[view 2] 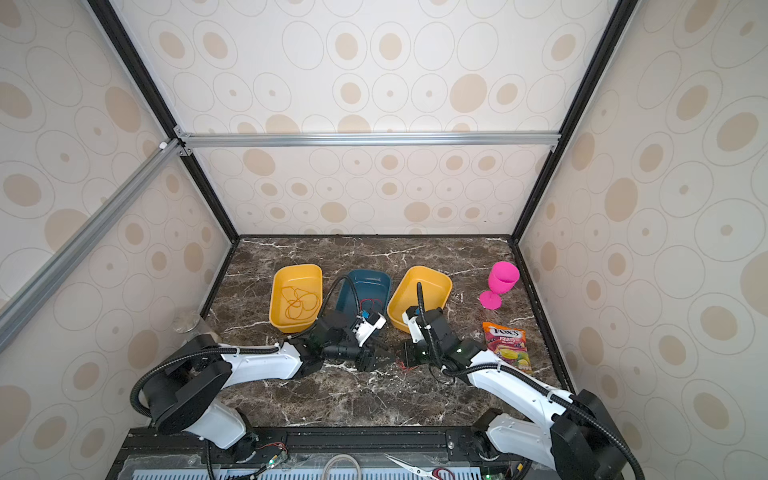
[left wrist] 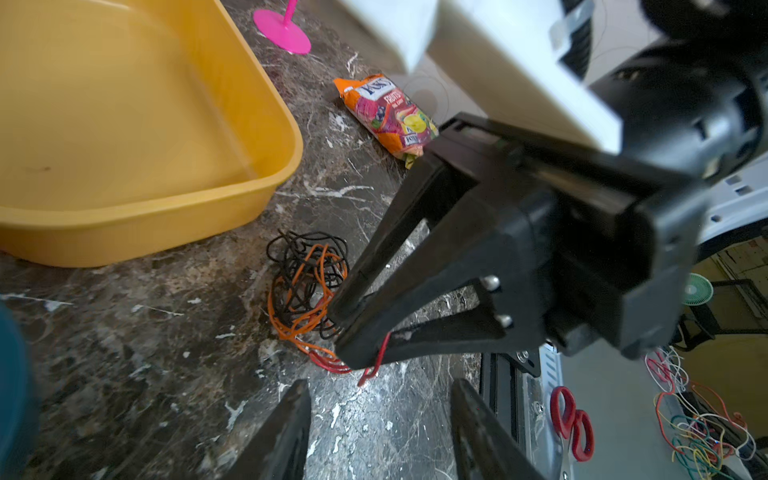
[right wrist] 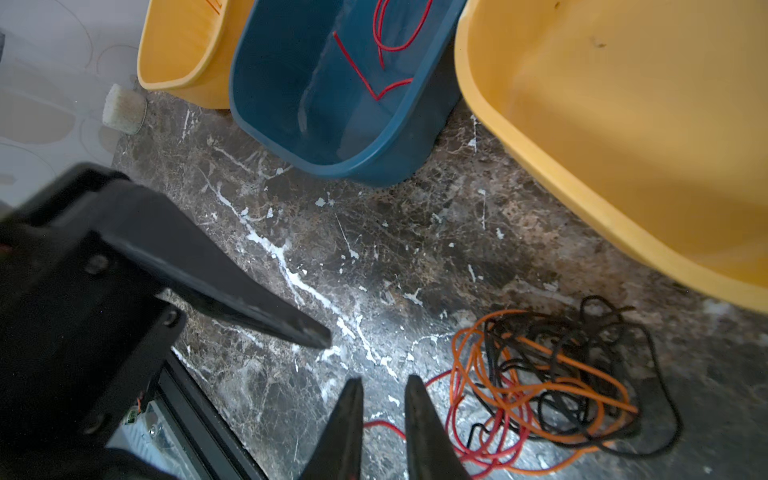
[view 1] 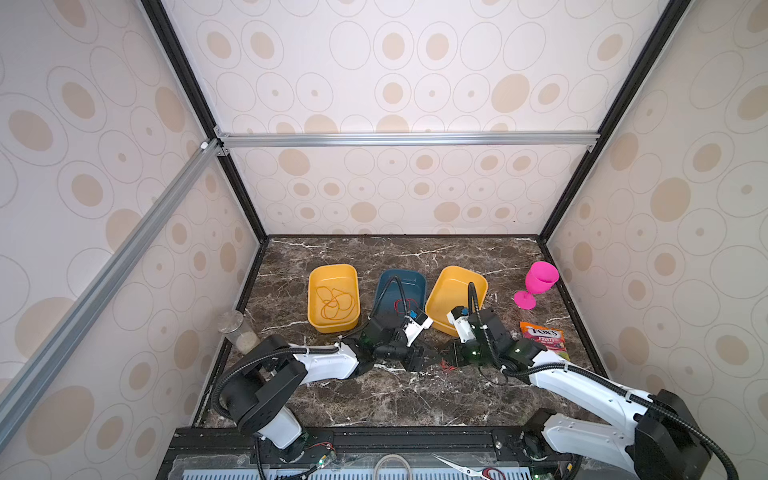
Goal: Untangle the cables
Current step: 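Close the left gripper on another red wire in the bundle, then lift the red wire up out of the bundle with the left gripper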
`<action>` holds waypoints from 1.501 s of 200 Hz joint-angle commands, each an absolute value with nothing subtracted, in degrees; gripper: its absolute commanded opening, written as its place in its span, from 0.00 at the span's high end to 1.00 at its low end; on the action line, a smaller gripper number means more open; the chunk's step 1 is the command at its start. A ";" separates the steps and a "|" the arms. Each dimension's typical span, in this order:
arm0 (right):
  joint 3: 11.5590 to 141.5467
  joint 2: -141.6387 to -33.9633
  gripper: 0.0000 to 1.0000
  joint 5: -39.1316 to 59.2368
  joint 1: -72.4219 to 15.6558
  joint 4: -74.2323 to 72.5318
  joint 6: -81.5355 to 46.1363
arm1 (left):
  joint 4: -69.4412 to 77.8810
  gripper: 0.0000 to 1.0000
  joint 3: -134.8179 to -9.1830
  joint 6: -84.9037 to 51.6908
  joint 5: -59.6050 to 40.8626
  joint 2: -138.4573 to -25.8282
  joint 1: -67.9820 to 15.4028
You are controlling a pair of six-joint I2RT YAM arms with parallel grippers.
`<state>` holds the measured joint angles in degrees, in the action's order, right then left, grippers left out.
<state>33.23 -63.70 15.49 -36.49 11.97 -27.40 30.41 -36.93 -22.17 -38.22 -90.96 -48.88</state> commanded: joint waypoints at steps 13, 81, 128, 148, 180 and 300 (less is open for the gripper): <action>35.10 -64.38 0.78 17.70 -35.77 11.26 -28.21 | 34.02 0.49 -37.39 -18.75 -40.37 -93.09 -50.53; 35.51 -66.63 0.78 20.05 -35.69 9.36 -29.00 | 38.50 0.63 -37.79 -20.85 -37.58 -96.77 -51.33; 35.59 -66.45 0.78 19.04 -35.71 10.00 -28.59 | 37.61 0.82 -37.87 -20.82 -35.04 -97.65 -51.42; 35.73 -66.66 0.76 17.86 -35.66 10.77 -28.22 | 38.04 0.96 -37.45 -21.30 -34.56 -97.04 -51.41; 36.25 -66.61 0.70 13.74 -35.67 13.17 -28.19 | 37.50 1.00 -36.57 -21.24 -33.30 -95.57 -51.39; 37.27 -65.69 0.57 -0.36 -33.92 23.04 -26.99 | 42.13 1.00 -29.76 -25.77 -28.99 -86.83 -48.57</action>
